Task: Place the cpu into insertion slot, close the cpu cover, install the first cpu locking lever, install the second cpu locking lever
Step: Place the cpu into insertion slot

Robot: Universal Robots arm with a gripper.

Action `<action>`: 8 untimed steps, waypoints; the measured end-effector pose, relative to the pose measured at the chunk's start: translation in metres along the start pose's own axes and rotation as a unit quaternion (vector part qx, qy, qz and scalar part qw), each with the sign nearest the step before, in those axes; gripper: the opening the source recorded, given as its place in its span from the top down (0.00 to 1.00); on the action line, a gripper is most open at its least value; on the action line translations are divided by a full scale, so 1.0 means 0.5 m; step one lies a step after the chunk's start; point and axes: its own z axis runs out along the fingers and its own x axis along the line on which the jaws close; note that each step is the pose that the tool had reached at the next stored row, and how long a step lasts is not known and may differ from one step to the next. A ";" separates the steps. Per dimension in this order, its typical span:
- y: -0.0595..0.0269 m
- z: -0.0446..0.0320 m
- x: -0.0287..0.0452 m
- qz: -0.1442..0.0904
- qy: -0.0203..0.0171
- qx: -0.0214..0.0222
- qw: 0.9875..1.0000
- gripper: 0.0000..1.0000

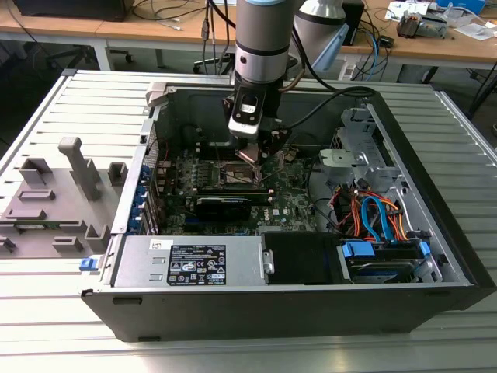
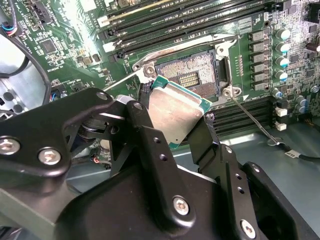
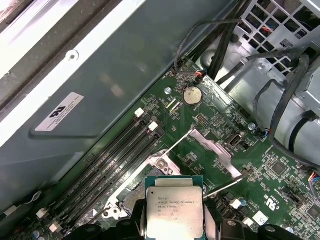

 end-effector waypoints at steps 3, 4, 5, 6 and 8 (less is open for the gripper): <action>0.000 0.000 0.000 0.004 0.000 0.000 1.000 0.45; 0.000 0.000 0.000 0.005 0.000 0.000 1.000 0.45; 0.000 0.000 0.000 0.006 0.000 0.000 1.000 0.45; 0.000 0.000 0.000 0.006 0.000 0.000 1.000 0.45; 0.000 0.000 0.000 0.008 0.000 0.000 1.000 0.45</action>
